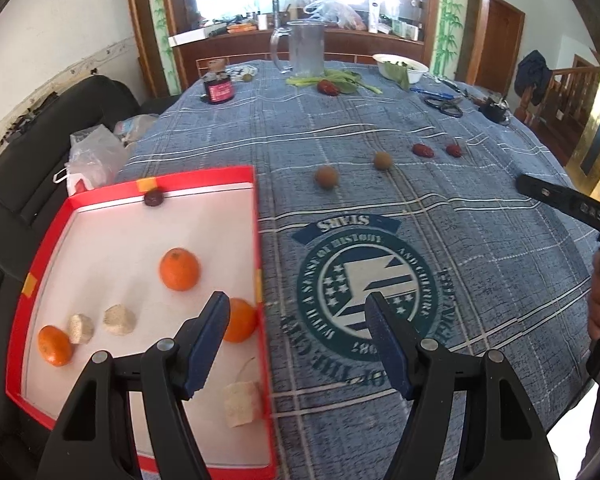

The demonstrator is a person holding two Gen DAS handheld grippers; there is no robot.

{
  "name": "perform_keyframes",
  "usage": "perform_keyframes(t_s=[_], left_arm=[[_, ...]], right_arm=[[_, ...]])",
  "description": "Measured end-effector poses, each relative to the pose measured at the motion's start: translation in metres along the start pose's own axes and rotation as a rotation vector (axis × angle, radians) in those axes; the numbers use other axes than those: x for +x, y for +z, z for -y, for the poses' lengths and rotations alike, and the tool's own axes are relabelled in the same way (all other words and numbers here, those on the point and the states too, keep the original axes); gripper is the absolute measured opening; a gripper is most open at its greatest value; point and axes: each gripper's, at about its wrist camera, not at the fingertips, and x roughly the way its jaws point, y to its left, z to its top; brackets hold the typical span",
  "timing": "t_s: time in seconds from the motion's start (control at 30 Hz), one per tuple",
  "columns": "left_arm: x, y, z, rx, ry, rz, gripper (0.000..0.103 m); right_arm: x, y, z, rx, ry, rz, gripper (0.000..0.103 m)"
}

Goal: Organize fruits
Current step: 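Move both open tools back over the table toward the dates and nuts, then grasp a dark red date with the right tool while the left tool grasps a brown nut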

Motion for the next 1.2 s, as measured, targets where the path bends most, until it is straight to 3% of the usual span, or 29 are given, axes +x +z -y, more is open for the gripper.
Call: perform_keyframes(t_s=[0.47,0.77,0.87,0.97,1.2], left_arm=[[0.012,0.051,0.008,0.000,-0.018,0.020,0.070],[0.033,0.060,0.032,0.027,-0.008,-0.029,0.070],[0.041,0.064,0.039,0.023,-0.004,-0.041,0.070],[0.046,0.069,0.048,0.025,0.002,-0.041,0.070],[0.069,0.084,0.064,0.002,-0.008,-0.044,0.070]], right_arm=[[0.107,0.066,-0.025,-0.070,-0.041,-0.063,0.044],[0.143,0.059,-0.007,-0.079,-0.024,-0.112,0.044],[0.142,0.060,-0.001,-0.088,-0.002,-0.120,0.037],[0.141,0.061,0.003,-0.106,-0.027,-0.126,0.017],[0.132,0.072,0.026,0.013,0.009,-0.129,0.017]])
